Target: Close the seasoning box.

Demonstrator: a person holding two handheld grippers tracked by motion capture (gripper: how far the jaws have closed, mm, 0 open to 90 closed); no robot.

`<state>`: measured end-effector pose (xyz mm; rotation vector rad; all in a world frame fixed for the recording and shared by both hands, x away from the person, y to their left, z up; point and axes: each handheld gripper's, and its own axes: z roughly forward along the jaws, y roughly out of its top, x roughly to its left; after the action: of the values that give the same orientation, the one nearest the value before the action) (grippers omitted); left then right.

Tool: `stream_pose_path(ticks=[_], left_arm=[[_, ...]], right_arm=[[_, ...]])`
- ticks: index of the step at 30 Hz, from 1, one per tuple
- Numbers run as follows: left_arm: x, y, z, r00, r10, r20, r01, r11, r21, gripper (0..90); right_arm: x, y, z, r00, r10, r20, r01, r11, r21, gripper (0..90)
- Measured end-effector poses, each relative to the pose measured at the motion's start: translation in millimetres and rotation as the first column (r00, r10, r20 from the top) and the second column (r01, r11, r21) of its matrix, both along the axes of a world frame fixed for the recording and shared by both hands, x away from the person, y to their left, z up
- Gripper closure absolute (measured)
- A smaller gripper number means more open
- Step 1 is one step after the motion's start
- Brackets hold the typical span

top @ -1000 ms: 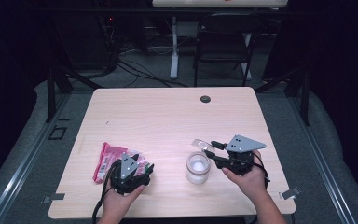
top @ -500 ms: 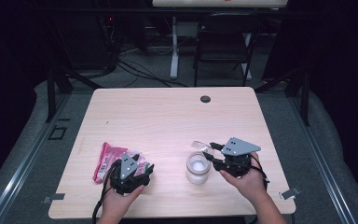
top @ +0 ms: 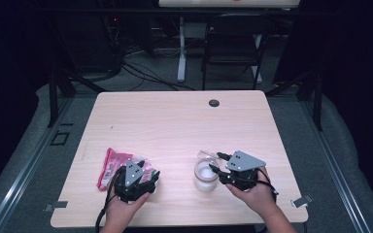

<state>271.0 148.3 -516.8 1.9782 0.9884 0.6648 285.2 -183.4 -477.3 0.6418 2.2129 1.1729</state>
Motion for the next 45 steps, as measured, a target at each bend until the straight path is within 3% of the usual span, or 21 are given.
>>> stream_pose_path(ticks=[45], left_arm=[[-0.6, 0.8, -1.0, 1.0000, 0.002, 0.003, -0.002, 1.0000, 0.003, 36.0]], right_arm=[[-9.2, 8.6, -14.2, 0.9988, 0.026, 0.043, -0.023, 0.998, -0.066, 45.5]])
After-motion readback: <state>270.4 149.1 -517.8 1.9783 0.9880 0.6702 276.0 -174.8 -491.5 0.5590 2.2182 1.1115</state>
